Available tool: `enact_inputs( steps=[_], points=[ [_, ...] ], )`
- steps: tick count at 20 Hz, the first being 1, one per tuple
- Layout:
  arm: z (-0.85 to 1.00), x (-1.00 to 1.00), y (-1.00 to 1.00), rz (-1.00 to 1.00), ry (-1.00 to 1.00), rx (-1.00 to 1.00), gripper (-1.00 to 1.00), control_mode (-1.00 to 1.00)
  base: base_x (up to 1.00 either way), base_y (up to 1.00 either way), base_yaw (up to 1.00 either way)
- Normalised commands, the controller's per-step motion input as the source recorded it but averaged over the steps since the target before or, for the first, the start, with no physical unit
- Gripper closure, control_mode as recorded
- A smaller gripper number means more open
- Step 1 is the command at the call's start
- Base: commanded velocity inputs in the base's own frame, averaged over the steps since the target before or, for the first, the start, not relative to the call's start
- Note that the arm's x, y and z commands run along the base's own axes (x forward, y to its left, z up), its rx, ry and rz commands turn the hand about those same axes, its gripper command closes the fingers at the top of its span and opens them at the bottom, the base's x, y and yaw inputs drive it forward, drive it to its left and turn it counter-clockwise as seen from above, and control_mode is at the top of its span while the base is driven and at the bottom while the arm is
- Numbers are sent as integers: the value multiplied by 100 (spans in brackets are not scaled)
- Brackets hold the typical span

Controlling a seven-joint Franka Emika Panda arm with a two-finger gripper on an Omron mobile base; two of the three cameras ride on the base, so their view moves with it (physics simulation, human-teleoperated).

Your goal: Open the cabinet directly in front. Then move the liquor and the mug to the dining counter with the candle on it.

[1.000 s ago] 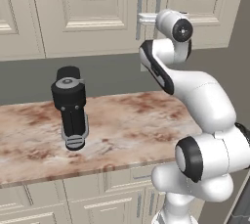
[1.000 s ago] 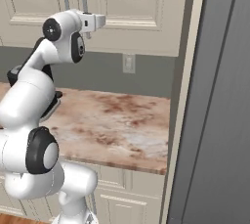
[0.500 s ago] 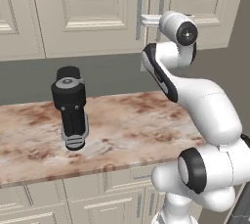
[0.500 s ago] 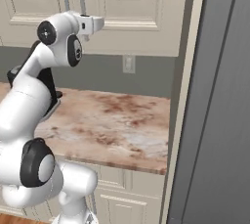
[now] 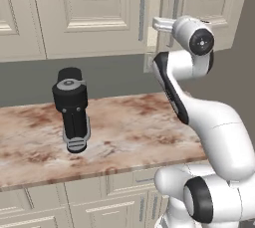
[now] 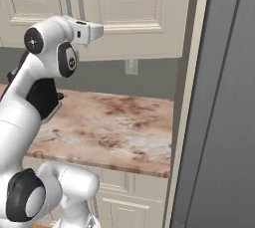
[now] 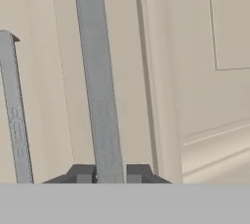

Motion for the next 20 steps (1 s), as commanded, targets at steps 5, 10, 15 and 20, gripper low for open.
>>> enact_inputs(
  steps=[5, 10, 15, 20],
  points=[
    [30, -85, -50, -7, 0, 9, 100, -100, 0, 0, 0],
    [31, -90, -58, -7, 0, 10, 100, -100, 0, 0, 0],
    [21, -87, -56, -7, 0, 9, 100, -100, 0, 0, 0],
    [11, -79, -51, -7, 0, 7, 100, -100, 0, 0, 0]
  ],
)
